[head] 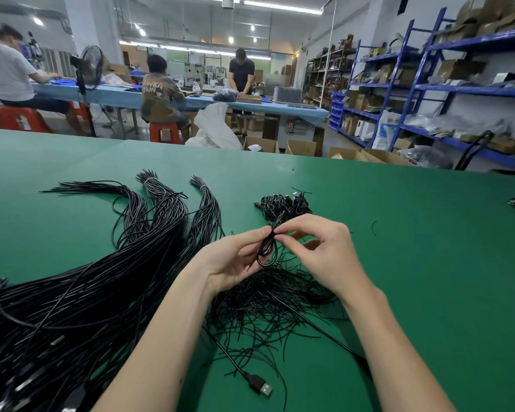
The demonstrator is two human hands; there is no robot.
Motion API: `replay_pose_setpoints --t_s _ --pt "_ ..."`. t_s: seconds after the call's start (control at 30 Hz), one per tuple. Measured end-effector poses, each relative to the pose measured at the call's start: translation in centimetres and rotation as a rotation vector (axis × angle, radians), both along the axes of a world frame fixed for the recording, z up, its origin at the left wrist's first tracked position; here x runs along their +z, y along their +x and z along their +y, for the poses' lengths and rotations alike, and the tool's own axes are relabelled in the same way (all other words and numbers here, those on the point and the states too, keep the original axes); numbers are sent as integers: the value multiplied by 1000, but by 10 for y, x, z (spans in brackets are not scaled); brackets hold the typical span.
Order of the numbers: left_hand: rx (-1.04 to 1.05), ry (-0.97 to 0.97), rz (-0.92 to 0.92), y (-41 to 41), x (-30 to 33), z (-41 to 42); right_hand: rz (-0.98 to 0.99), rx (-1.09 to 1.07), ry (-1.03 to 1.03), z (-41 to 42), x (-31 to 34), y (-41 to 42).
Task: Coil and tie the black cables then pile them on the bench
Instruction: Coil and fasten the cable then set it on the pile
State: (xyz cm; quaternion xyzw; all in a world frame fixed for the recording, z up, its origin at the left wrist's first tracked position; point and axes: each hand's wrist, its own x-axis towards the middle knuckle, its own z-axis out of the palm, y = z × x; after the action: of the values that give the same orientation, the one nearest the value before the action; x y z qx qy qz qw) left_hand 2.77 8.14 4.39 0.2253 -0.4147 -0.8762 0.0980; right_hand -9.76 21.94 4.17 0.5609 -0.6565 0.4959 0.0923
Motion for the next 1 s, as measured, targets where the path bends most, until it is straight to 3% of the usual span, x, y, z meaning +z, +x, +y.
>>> replay_pose_setpoints --t_s 0.17,0.4,0.47,0.8,0.87,1.0 --pt "-37 189 66 -2 -4 4 -26 -22 -62 -1 -2 0" --pt "57 -5 105 -9 -12 4 -365 -11 -4 -4 -12 2" --pt "77 -167 156 -9 -11 3 -553 33 -26 -7 -14 4" --pt "212 -1360 219 -5 -17 -3 -1974 378 -47 -13 -32 13" --pt "243 -1323 162 -7 -20 -1 -1955 322 -48 -12 -31 12" --pt "309 -908 71 -14 -21 5 -1442 80 82 -10 -18 5"
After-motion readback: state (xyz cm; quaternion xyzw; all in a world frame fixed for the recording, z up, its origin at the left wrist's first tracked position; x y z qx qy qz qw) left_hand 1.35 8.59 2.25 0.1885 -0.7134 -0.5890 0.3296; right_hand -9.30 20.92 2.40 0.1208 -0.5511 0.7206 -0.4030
